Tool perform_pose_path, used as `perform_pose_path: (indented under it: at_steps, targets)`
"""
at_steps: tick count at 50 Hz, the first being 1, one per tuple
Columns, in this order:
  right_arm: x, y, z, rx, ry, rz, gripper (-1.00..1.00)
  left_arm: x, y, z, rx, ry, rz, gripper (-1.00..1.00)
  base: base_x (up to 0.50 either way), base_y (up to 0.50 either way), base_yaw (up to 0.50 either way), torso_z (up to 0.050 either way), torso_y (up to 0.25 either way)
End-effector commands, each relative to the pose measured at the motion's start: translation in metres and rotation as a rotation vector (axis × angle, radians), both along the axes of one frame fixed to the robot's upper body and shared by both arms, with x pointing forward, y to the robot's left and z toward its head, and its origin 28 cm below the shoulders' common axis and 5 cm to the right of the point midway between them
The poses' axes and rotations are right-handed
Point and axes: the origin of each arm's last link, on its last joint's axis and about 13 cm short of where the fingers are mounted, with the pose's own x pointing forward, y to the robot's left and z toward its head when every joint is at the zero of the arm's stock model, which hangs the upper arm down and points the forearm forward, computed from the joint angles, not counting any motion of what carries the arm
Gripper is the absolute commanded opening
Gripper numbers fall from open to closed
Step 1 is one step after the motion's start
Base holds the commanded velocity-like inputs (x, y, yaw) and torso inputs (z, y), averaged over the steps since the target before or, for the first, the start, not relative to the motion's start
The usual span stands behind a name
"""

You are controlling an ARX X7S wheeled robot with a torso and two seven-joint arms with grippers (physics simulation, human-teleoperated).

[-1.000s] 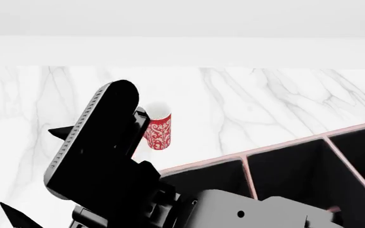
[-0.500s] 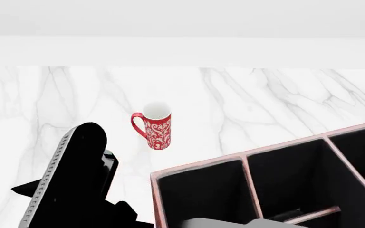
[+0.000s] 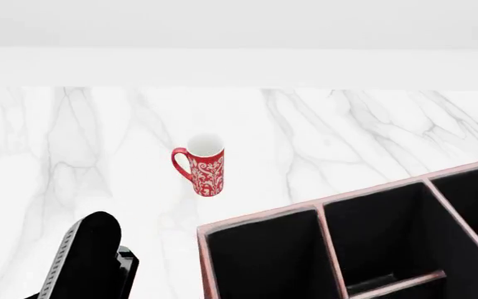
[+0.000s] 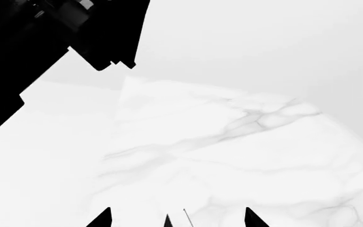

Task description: Pick up the book and place it in the left compartment of the caddy.

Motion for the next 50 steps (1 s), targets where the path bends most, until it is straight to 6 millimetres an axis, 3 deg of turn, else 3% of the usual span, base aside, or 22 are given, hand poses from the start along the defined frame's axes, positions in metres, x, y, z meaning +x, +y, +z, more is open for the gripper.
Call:
perform_pose_path:
  at_steps: [1,16,23,50]
  targets:
    - [0.016,0.004,-0.006,0.014,0.029,-0.031,1.00,-0.001,-0.001,0.002,0.035,-0.022,-0.007,1.00,0.00,0.00,0.00,0.000,0.000]
    - [0.017,0.002,-0.013,0.026,0.027,-0.062,1.00,0.000,-0.001,0.002,0.037,-0.022,-0.009,1.00,0.00,0.00,0.00,0.000,0.000]
    - [0.015,0.000,-0.028,0.000,0.070,-0.060,1.00,0.001,-0.002,0.002,0.037,-0.019,-0.010,1.00,0.00,0.00,0.00,0.000,0.000]
    - [0.013,-0.005,-0.036,-0.041,0.100,-0.073,1.00,0.002,-0.002,0.002,0.040,-0.019,-0.010,1.00,0.00,0.00,0.00,0.000,0.000]
